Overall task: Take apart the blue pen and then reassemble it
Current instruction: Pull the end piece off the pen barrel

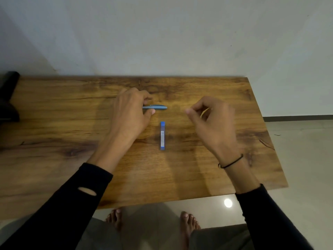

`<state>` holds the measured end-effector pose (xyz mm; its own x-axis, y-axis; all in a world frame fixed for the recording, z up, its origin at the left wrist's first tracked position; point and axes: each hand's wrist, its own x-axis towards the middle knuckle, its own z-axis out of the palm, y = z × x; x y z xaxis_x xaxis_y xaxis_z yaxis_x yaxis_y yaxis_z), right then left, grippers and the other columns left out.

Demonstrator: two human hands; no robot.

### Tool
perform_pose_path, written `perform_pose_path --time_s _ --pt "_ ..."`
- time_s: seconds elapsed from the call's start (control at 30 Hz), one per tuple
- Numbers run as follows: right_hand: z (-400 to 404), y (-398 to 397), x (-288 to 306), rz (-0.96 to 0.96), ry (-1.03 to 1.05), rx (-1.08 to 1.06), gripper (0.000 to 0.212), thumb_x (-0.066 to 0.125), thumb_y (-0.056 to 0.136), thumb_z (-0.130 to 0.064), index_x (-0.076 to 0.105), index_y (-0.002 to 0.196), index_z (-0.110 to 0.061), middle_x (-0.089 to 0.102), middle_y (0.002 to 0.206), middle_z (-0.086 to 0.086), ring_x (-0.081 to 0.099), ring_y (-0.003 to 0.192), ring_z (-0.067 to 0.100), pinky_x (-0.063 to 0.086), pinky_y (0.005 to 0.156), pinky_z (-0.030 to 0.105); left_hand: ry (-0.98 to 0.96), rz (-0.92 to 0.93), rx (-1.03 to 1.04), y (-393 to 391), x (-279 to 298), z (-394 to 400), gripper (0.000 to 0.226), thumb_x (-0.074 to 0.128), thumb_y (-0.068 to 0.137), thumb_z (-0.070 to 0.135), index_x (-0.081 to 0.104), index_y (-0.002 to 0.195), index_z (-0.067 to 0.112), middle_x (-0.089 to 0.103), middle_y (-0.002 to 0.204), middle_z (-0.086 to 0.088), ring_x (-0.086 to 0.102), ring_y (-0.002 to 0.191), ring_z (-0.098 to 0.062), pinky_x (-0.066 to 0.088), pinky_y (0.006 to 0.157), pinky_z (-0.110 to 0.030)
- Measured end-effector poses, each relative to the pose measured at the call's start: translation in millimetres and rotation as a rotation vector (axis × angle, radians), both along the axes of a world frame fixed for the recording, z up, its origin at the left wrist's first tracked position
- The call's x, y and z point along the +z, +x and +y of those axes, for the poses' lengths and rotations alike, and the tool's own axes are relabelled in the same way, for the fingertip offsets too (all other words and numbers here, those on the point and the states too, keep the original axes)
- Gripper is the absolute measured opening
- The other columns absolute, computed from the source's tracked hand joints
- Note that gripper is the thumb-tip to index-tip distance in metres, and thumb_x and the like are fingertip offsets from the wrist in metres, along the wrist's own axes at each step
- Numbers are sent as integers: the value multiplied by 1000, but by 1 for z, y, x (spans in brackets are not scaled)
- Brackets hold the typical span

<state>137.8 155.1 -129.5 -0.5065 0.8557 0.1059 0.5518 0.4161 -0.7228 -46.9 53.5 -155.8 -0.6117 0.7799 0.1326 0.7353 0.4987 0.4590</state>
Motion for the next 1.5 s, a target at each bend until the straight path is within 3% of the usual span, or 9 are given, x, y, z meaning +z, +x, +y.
perform_pose_path --time_s 0.17,0.27,0.5,0.67,0.77,1.03,1.17,1.3,1.5 --pt "-66 -29 -13 -386 100 115 43 74 85 -61 52 77 -25 60 75 -10 65 72 24 49 60 36 45 -6 -3 -3 6 -2 38 80 91 31 73 128 28 76 111 3 68 111 -27 55 93 -45" --pt "-70 -32 -17 -465 108 133 37 71 92 -49 45 84 -23 50 79 -6 67 81 31 38 62 36 78 -1 -4 -4 8 -3 38 80 91 33 72 128 28 76 109 5 70 108 -25 56 93 -47" --pt "-58 -29 -12 -455 11 105 33 70 95 -43 47 93 -19 67 95 7 69 92 38 43 66 37 164 -121 -47 -7 15 -4 15 79 90 35 78 105 31 72 86 17 70 81 -7 48 70 -24" --pt "-51 -22 -14 -487 51 114 31 67 97 -38 46 80 -22 45 73 -5 62 80 33 35 61 35 89 -271 -220 -6 17 -3 12 79 92 26 81 101 34 74 84 21 59 62 8 37 60 -12" --pt "-39 -18 -10 -397 -38 145 24 71 95 -39 60 83 -21 66 78 -2 68 82 29 47 62 37 68 -413 -344 -6 17 -1 16 79 94 22 85 103 33 79 92 20 62 64 11 40 59 -4" --pt "-25 -11 -3 -77 -291 144 15 81 92 -17 69 83 -14 74 66 -4 72 59 8 65 70 49 138 -820 -236 -12 16 -4 9 89 86 13 85 84 21 83 73 6 77 66 -4 63 61 -20" --pt "-27 -11 -6 -93 -291 128 16 83 90 -20 71 82 -13 74 76 1 72 75 22 63 72 52 53 -727 -197 -7 19 -5 15 88 87 17 84 77 26 83 72 1 83 74 -24 70 75 -38" --pt "-27 -8 -10 -142 -222 71 21 84 89 -23 68 76 -17 70 71 -3 66 73 19 57 69 46 87 -659 -65 -9 26 -4 25 87 89 15 82 70 30 82 68 1 82 69 -22 70 80 -50" --pt "-21 -3 -5 -21 -232 32 16 80 93 -20 70 82 -15 67 71 -7 68 72 16 63 67 53 -149 -400 -129 4 29 -9 9 90 84 23 86 77 26 72 56 11 78 67 -11 66 82 -40"
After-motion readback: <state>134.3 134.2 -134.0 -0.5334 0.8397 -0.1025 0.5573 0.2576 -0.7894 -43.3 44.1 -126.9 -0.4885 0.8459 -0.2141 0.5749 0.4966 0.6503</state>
